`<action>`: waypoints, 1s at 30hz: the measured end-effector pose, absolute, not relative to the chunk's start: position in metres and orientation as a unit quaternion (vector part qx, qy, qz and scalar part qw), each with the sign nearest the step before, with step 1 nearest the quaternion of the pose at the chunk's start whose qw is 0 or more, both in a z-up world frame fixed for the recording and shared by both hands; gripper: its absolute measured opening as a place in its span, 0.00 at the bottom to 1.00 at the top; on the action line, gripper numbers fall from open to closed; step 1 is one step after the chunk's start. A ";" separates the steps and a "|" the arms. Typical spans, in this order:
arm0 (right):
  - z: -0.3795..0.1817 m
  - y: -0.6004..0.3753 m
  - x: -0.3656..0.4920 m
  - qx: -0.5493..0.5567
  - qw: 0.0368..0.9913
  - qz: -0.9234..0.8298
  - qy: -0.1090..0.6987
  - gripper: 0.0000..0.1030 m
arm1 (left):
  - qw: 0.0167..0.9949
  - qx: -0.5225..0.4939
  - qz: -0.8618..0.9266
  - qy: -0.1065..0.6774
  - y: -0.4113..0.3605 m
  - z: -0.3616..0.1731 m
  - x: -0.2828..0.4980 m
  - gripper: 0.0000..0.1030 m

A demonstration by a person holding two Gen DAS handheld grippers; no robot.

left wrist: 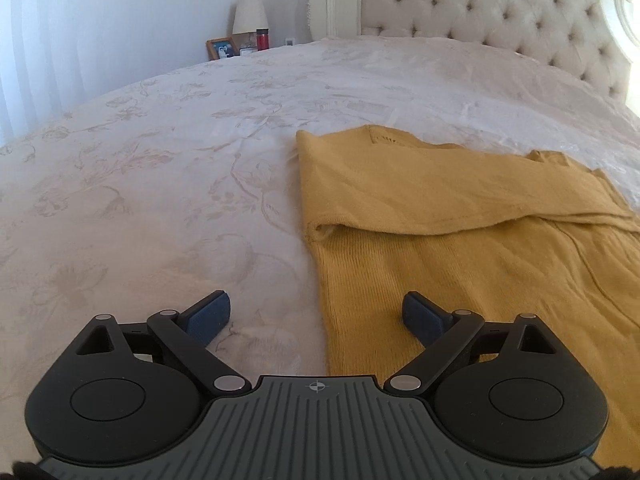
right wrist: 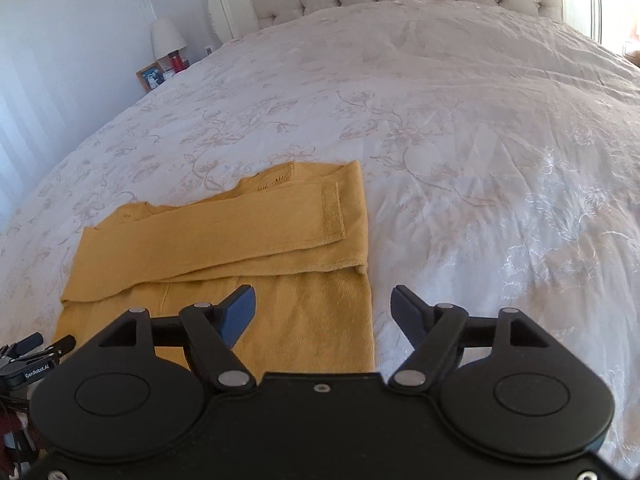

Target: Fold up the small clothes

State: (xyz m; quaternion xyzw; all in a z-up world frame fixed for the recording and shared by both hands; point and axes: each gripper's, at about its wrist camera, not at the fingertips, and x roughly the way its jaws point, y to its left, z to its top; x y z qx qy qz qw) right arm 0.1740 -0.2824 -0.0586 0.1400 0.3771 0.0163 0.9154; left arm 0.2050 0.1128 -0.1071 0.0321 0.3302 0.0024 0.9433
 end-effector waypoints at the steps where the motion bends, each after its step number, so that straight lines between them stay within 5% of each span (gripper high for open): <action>1: -0.059 -0.281 0.169 0.139 0.915 0.020 0.377 0.75 | 0.942 0.036 0.004 0.334 0.113 -0.106 0.200 0.91; 30: -0.094 -0.309 0.090 0.188 0.880 0.038 0.434 0.77 | 0.906 -0.024 -0.003 0.423 0.124 -0.105 0.056 0.91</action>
